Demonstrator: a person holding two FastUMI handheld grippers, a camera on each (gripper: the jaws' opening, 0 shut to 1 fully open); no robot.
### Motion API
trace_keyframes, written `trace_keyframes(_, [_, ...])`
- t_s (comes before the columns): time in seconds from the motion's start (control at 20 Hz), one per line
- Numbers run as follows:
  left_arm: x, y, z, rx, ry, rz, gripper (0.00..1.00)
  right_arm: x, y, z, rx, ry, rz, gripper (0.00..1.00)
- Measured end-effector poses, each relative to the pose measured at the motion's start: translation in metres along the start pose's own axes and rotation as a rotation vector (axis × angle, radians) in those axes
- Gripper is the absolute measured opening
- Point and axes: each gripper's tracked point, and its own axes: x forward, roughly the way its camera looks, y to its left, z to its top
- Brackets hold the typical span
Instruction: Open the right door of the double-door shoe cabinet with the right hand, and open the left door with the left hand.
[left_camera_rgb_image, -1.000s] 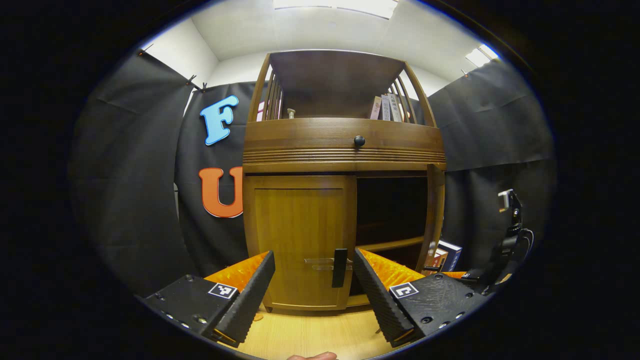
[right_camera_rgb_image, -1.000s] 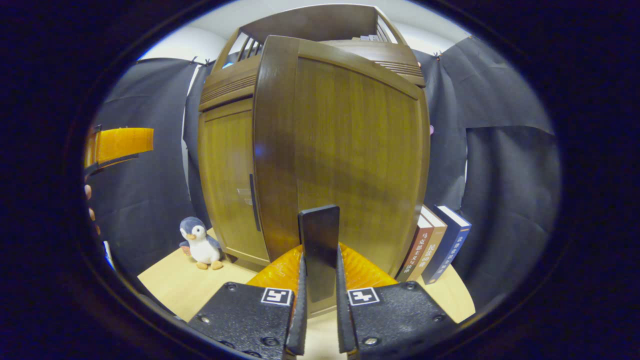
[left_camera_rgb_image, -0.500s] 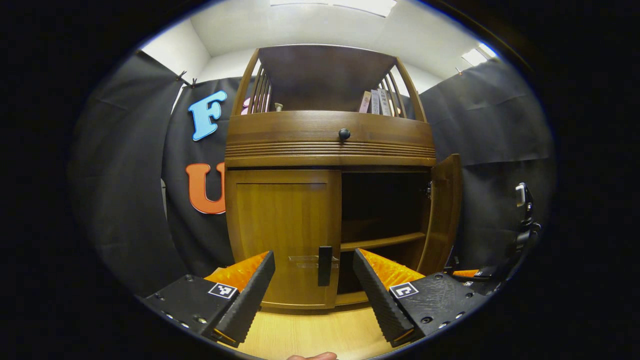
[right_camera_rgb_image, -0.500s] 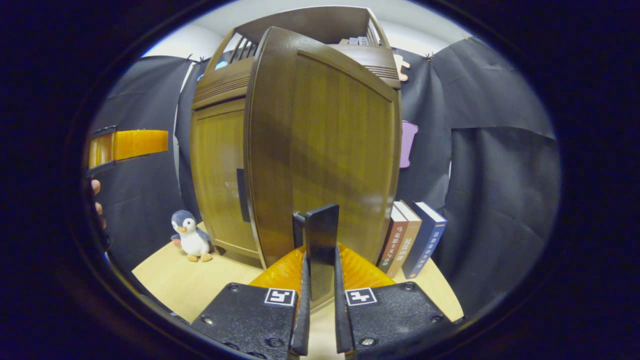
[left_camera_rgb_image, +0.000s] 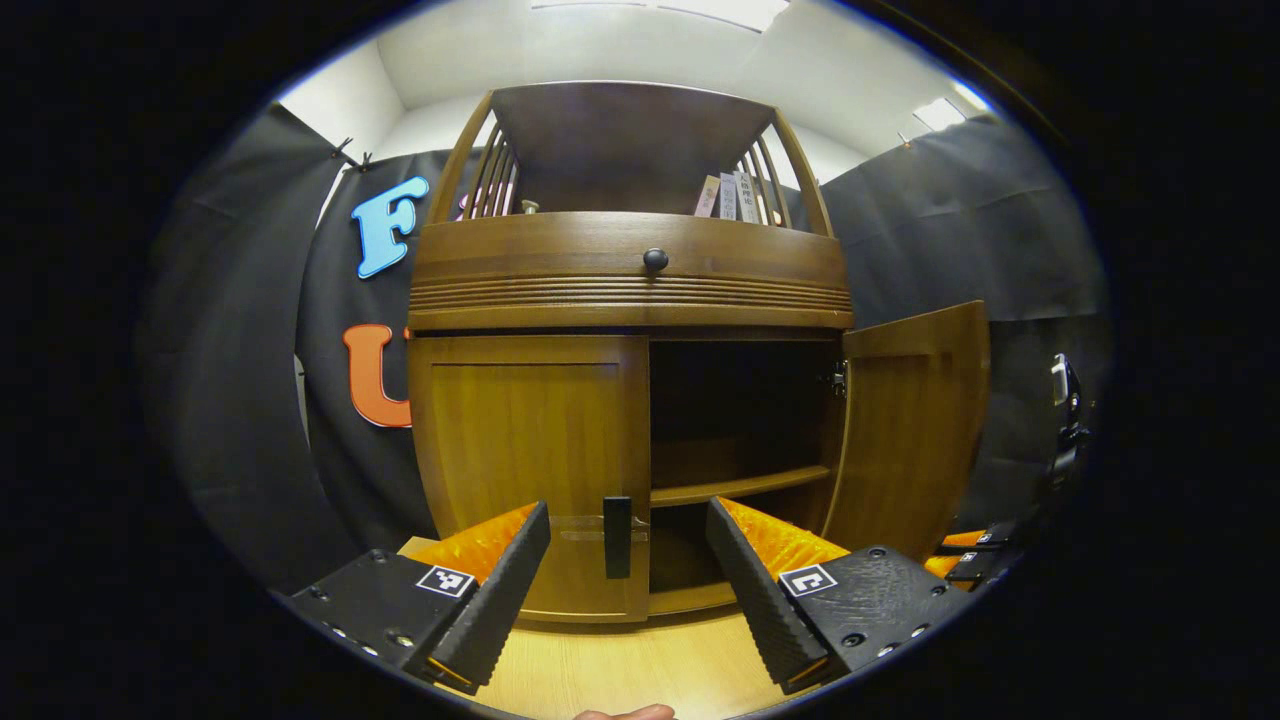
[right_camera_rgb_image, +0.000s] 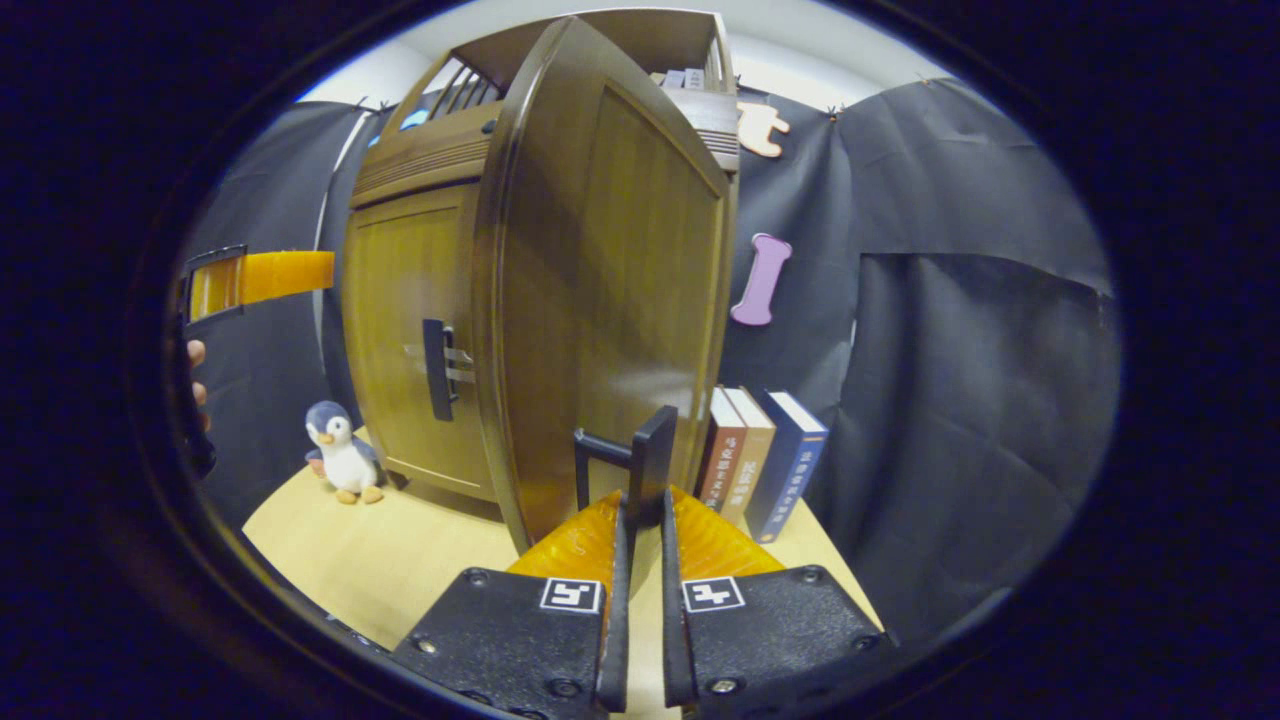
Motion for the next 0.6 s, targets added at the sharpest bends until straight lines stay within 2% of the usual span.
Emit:
trace_keyframes(0.2, [0.008,-0.010,-0.007,-0.015,0.013,-0.025,0.95,-0.003,-0.025,-0.002,0.041,0.016,-0.076,0.12])
trace_keyframes(0.3, [0.012,-0.016,-0.010,-0.015,0.023,-0.042,0.95,-0.005,-0.030,-0.004,0.064,0.019,-0.074,0.08])
trace_keyframes(0.6, [0.028,-0.029,-0.025,-0.010,0.056,-0.075,0.95,-0.012,-0.052,-0.014,0.074,0.068,-0.071,0.05])
